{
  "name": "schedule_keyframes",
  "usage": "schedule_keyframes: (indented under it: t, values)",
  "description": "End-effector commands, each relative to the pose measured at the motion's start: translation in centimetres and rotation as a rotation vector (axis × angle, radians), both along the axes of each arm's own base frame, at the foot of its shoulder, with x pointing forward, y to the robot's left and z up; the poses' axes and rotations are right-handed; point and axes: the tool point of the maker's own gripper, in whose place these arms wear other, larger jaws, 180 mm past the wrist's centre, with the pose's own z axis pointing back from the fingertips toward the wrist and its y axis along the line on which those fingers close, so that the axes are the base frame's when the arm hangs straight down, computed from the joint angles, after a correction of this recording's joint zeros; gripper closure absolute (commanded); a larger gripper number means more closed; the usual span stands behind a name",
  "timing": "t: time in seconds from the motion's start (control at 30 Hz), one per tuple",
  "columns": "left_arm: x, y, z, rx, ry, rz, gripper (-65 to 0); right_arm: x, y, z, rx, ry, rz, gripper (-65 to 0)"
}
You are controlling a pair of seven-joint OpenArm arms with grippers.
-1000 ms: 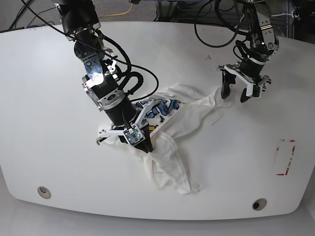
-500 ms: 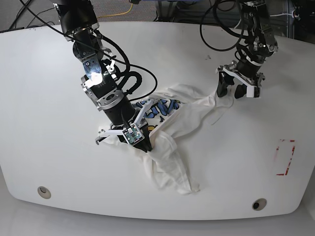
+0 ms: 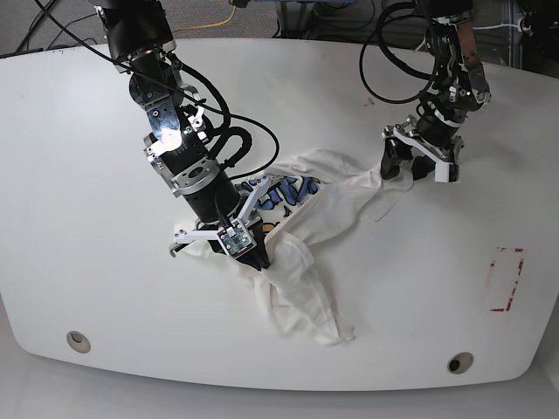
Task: Layout the t-shirt on the table in an organized manner, then fold the t-shirt properly
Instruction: 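Move the left gripper down and grasp the t-shirt edge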
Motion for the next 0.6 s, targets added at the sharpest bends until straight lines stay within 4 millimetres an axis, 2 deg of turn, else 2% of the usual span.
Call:
schedule_keyframes:
  t: [0.0,0.37,0.5,0.57]
  values:
    - [1.1,-0.1,1.0,-0.022,-0.042,0.004,-38.9,0.5,0.1,2.1,0.026,-0.064,0.006,-0.3]
    - [1.3,-2.6,-1.0,-0.057,0.015,-0.059,-38.9,0.4,0.1,2.0,0.026,-0.062,0.006,-0.3]
    - [1.2,-3.0,-1.2,-0.059,0.020,-0.068,-38.3,0.4,0.1,2.0,0.026,-0.062,0.006,-0.3]
    - [1.3,-3.1,-1.1,-0.059,0.016,-0.069,-35.6,0.4,0.1,2.0,0.026,-0.062,0.006,-0.3]
